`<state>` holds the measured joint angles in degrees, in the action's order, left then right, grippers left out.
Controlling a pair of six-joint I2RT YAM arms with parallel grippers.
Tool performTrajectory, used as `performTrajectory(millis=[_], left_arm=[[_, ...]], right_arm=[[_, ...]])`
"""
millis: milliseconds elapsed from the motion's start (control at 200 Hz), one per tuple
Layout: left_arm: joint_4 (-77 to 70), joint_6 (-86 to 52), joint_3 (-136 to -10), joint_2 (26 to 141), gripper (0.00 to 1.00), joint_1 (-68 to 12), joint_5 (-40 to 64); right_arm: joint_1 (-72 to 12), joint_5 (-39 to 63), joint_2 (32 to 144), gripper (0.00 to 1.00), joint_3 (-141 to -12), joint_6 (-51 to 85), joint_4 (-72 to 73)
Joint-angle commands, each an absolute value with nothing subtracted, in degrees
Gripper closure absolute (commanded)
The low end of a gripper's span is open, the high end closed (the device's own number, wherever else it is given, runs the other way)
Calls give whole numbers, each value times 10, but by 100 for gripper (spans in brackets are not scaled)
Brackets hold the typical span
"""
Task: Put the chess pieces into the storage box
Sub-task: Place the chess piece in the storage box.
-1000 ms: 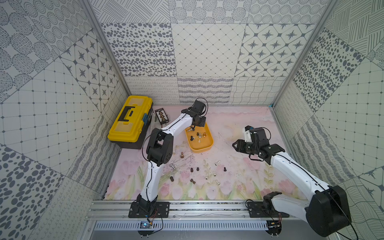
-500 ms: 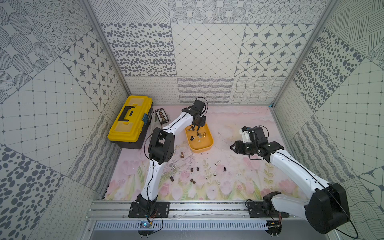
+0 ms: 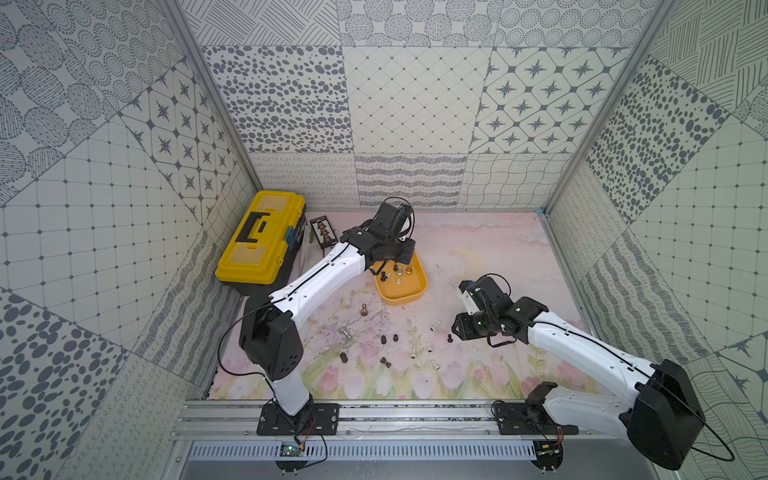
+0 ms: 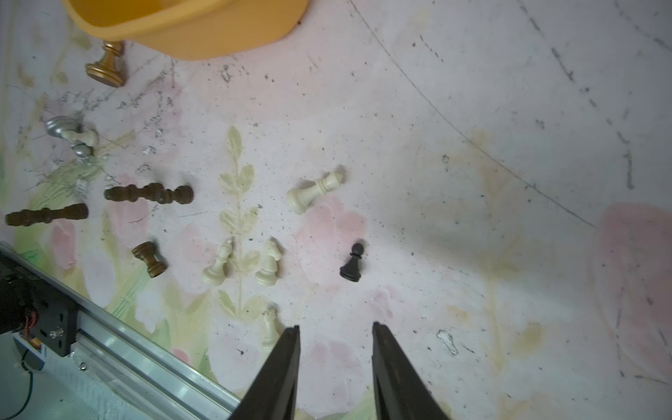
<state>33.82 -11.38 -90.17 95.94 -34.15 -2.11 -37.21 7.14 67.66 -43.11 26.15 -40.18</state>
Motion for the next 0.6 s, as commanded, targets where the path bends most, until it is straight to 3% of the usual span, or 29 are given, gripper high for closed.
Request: performTrajectory(millis=[0, 250, 595], left_arm=[[324, -155, -774, 833, 63, -352, 13], [347, -182, -655, 711, 63, -352, -29], [347, -200, -599, 676, 63, -352, -64]], right_arm=[[-377, 58, 695, 62, -413, 279, -374], [-404, 33, 763, 50, -428, 289, -344], [-428, 3, 847, 57, -456, 290, -331]])
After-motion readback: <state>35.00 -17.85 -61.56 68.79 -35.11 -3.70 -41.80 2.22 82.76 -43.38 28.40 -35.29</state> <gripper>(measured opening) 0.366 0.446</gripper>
